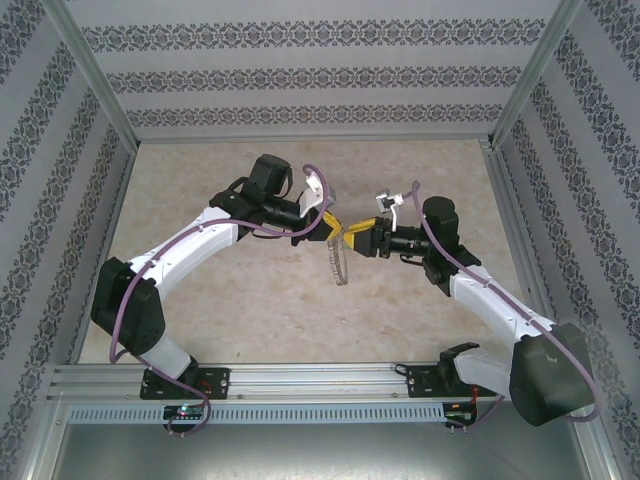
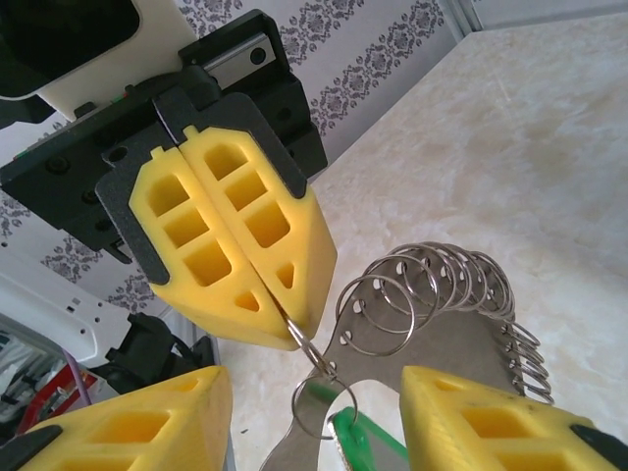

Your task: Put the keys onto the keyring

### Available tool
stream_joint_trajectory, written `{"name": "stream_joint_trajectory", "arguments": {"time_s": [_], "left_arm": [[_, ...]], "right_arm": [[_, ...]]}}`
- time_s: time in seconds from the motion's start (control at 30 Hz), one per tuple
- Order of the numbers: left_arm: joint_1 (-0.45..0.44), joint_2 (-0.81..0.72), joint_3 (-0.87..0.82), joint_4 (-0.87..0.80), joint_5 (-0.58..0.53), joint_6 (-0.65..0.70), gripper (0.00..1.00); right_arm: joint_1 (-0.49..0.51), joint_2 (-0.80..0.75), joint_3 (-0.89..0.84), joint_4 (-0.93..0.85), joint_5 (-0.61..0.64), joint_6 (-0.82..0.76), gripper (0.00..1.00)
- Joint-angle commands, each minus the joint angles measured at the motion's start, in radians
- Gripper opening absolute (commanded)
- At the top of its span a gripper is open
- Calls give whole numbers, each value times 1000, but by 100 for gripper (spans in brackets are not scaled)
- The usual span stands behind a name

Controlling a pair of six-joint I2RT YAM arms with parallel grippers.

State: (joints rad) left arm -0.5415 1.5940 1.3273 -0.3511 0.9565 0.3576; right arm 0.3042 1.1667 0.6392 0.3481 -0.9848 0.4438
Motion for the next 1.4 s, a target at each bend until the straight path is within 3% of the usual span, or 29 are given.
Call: {"name": "stream_joint_trajectory", "arguments": {"time_s": [0.0, 0.5, 0.73, 0.9, 1.03, 1.2, 1.37], "left_arm": [[3, -37, 13, 39, 43, -12, 0], [3, -32, 12, 49, 62, -19, 0], [3, -23, 15, 43, 77, -20, 0], [2, -24, 15, 48, 64, -31, 0], [7, -45, -1, 98, -9, -86, 0], [23, -128, -72, 228, -151, -184, 19], [36, -196, -111, 258, -188, -242, 31]], "right_arm": [[11, 22, 3, 85, -5, 15, 47], [27, 68, 17, 154, -27, 33, 28], [29, 61, 15, 173, -46, 31, 0], [26, 49, 12, 170, -42, 28, 0], [19, 29, 10, 148, -4, 23, 0], [9, -3, 34, 65, 36, -22, 0], [13, -18, 96, -104, 65, -131, 0]]}}
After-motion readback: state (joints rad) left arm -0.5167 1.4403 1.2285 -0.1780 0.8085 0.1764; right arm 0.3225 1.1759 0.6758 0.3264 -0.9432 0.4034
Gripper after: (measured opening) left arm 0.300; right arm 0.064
